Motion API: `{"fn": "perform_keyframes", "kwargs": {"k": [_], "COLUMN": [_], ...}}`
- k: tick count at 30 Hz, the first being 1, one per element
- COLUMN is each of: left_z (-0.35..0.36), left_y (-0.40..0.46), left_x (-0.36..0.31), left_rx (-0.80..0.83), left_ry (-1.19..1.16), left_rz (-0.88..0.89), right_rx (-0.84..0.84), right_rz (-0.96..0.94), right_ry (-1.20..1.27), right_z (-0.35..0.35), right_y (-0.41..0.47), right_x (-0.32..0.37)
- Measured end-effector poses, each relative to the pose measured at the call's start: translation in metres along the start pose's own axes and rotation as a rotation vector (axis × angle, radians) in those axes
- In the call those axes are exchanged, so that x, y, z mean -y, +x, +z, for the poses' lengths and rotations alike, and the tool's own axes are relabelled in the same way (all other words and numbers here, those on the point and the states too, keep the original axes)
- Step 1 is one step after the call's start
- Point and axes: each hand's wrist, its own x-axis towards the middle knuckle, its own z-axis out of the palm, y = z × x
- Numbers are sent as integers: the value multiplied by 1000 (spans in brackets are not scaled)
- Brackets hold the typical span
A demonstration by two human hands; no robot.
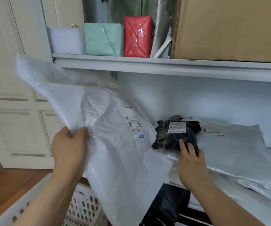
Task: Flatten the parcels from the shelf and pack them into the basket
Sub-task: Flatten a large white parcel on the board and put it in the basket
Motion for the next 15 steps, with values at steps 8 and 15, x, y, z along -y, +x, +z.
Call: {"fn": "perform_keyframes", "kwargs": {"k": [8, 15], "left_z": [-82, -124], "left_y": [29, 39], "left_x": [-8, -11], "left_rx": [101, 78], "left_ry": [-66, 49], "left_rz": [-205, -283], "right_rx": [219, 214], "right_rz": [21, -4], "right_ry": [-30, -4], "right_z": [-5, -17], "right_y": [-8, -21], "right_x": [-1, 10]}}
